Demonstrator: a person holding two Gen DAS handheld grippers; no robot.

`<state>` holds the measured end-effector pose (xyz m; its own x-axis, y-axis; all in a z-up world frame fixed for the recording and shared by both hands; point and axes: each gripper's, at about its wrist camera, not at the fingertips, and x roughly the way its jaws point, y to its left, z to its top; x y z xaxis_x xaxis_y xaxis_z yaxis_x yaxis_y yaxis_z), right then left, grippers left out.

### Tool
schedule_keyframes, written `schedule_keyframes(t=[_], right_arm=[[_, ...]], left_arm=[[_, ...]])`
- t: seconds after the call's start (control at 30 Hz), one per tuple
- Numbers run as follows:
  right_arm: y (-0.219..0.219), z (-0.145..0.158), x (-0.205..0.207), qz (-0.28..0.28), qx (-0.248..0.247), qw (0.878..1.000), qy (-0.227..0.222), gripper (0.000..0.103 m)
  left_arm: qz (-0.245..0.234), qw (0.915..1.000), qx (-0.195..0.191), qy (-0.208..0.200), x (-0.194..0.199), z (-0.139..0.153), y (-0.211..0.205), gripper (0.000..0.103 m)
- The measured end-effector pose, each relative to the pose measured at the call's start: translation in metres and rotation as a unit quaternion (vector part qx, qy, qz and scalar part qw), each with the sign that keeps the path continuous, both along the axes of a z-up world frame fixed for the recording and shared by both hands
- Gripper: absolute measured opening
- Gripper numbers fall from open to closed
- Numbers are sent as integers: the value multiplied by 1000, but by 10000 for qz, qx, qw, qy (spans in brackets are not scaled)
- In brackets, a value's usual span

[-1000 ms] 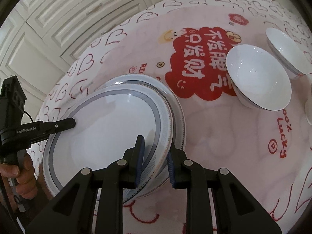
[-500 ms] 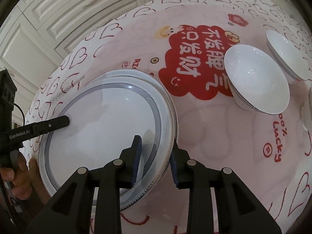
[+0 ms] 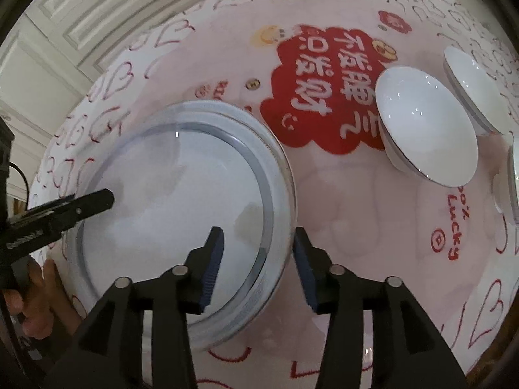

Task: Organize plates and bowls
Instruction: 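Lower the plates onto the stack and open both tools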

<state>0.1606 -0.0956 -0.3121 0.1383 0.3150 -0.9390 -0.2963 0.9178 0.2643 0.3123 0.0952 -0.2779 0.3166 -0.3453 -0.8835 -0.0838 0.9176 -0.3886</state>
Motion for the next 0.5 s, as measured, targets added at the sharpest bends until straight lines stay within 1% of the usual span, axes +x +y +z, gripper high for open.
schedule_keyframes(t=[0.03,0.07,0.1,0.13,0.23,0.33,0.4,0.47,0.5], right_arm=[[1,2,-1,0,6,10000,-27,47],[2,3,-1,17,-17,10000,-41,47],[3,5,-1,27,-46,9999,-104,49],[5,6,-1,33,-16,10000,-91,49],[8,7,-1,45,-52,9999,-130,49],[7,7,-1,12,27,9999,-138,50],[5,7,-1,-47,80,9998,-184,60],[0,9,-1,-179,207,9992,-304,90],[-4,11,-2,-263,307,9985,-370,95]], left_arm=[[19,10000,-69,-16,1,2,2,52],[48,10000,34,2,2,3,3,61],[103,9997,220,49,3,2,4,76],[196,9990,407,79,4,0,8,81],[265,9989,323,214,4,-9,15,81],[314,9985,370,264,3,-15,21,81],[332,9983,387,279,2,-16,22,81],[374,9981,416,260,4,-15,25,81],[387,9980,433,240,5,-14,25,82]])
